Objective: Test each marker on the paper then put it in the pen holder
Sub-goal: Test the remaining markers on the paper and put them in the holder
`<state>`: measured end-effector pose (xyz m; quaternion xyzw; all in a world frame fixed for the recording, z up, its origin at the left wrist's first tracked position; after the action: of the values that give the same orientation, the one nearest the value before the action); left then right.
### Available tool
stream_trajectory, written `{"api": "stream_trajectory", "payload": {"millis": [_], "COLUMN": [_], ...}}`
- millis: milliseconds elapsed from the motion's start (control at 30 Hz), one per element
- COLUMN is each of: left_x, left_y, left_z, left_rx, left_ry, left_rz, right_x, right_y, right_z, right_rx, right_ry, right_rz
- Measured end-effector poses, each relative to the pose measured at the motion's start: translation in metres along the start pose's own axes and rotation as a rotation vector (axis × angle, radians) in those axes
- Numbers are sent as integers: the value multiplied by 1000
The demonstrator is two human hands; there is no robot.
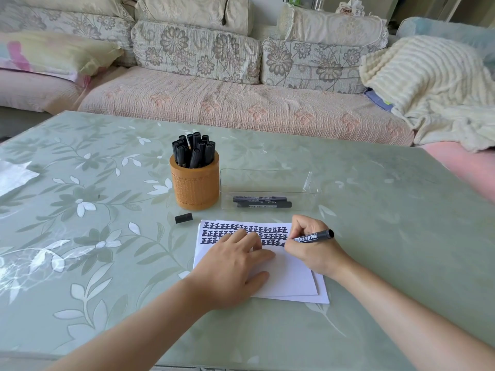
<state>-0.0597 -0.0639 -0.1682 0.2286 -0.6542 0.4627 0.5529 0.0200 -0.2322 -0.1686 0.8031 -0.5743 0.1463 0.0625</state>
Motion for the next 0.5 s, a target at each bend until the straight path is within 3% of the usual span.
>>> {"api": "stream_trajectory", "payload": {"millis": [200, 367, 500], "left_x": [0, 16, 37], "left_y": [0, -5, 0], "left_z": [-2, -20, -67], "left_rx": [1, 44, 287], "left_ry": [41, 91, 6], "left_rz": [-25, -32, 75], "right_x": [11, 9, 0], "right_y": [-4, -3, -4], "right_z": [-2, -30, -43], "right_rx": [-7, 123, 154], "right_ry": [-203, -92, -16], "right_rz": [113, 77, -63]}}
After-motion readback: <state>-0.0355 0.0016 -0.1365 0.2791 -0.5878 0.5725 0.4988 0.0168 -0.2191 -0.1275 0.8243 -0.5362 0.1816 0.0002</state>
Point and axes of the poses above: each hand's wrist, its own y-axis away from the middle knuckle, its own x-axis out of the back of the hand, z = x × y, the point moved 5 cm from there along -y, towards the middle knuckle, and after that the axes turned 9 degrees about -y, right-handed, at the moved point
